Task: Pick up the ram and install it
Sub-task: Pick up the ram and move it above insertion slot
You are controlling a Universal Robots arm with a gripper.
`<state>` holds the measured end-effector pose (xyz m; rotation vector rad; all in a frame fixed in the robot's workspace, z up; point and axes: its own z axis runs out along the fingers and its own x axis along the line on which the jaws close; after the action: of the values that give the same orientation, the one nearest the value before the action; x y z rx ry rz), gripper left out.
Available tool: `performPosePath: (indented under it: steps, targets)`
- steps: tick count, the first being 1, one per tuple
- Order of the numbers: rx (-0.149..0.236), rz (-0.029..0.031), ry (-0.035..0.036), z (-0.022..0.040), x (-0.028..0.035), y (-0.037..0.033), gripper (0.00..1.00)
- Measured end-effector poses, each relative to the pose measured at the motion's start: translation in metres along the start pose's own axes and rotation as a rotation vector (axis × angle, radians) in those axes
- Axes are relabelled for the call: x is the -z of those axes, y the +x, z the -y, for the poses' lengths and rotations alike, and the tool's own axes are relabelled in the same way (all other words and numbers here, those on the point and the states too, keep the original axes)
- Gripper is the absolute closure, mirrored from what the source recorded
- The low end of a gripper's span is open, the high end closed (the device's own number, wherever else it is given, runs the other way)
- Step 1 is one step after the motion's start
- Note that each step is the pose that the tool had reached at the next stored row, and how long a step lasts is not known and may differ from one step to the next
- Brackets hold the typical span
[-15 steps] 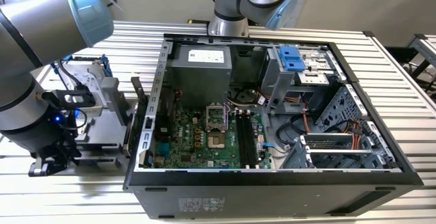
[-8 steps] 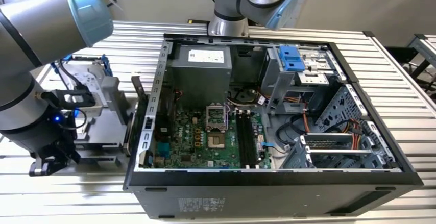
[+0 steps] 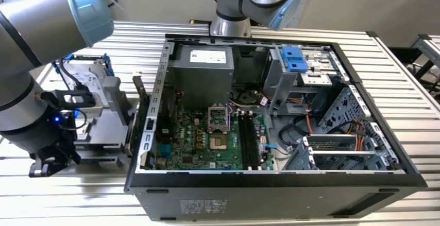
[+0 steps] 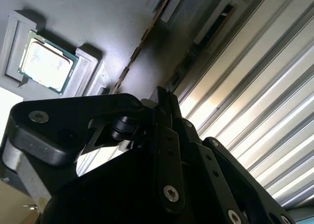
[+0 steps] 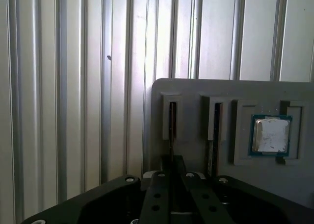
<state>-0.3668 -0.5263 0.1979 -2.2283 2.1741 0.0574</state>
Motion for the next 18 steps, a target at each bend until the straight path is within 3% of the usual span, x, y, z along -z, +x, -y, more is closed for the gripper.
performPosePath:
  steps: [9, 18]
  targets:
    - [0.0, -0.0001, -0.0001, -0.0001, 0.0047, -0.0002, 1.0]
    - [0.0, 0.0, -0.0002, -0.0001, 0.0146, -0.0007, 1.0]
